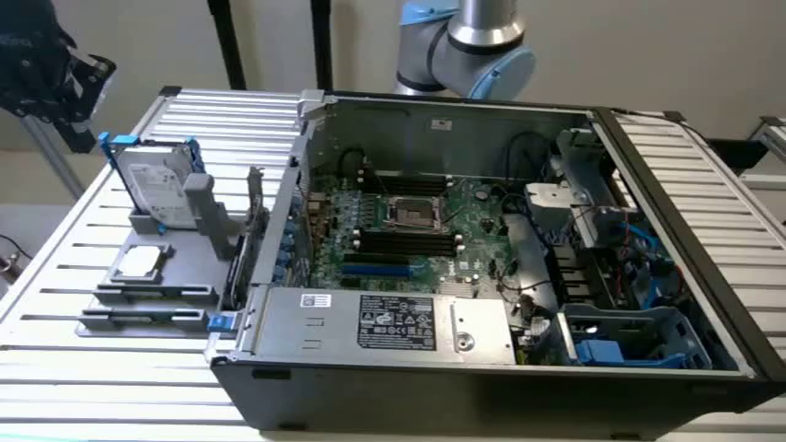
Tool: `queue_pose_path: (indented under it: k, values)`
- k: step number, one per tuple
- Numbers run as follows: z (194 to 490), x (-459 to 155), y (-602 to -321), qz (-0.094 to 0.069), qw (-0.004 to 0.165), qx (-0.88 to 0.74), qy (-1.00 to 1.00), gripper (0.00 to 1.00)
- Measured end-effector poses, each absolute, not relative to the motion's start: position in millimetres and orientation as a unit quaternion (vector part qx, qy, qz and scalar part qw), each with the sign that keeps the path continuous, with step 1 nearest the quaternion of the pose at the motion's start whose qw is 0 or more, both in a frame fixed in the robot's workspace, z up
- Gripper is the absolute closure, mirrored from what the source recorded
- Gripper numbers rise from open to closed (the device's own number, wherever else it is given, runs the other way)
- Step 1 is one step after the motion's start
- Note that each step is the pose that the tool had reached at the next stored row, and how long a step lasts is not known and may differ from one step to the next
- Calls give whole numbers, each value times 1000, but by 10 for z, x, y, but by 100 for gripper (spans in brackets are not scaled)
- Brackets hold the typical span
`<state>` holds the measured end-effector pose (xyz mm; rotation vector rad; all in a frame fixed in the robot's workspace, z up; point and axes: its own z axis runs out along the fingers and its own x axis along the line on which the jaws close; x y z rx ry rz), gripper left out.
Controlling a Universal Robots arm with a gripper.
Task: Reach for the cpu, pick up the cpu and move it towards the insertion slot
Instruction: 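Pick up the cpu and move it towards the insertion slot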
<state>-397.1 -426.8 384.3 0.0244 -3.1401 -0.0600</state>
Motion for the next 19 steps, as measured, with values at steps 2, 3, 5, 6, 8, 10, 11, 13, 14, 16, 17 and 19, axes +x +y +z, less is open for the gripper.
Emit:
queue_pose_path:
  k: [2,3,5,6,8,10,11,13,14,16,17,19]
  values:
    - [3843,-3971,-4268,-19,0,8,-1000,89]
    - [3843,-3970,-4268,-19,0,8,-1000,89]
    - [3843,-3971,-4268,-19,0,8,-1000,89]
    - [3843,-3970,-4269,-19,0,8,-1000,89]
    - [3843,-3971,-4268,-19,0,8,-1000,89]
    - [3843,-3971,-4268,-19,0,8,-1000,89]
    - [3843,-3971,-4268,-19,0,8,-1000,89]
    - [3843,-3971,-4268,-19,0,8,-1000,89]
    - [3843,-3970,-4269,-19,0,8,-1000,89]
    - [3843,-3971,-4267,-19,0,8,-1000,89]
    - [3839,-3971,-4265,-19,0,8,-1000,89]
    - [3827,-3972,-4252,-19,0,8,-1000,89]
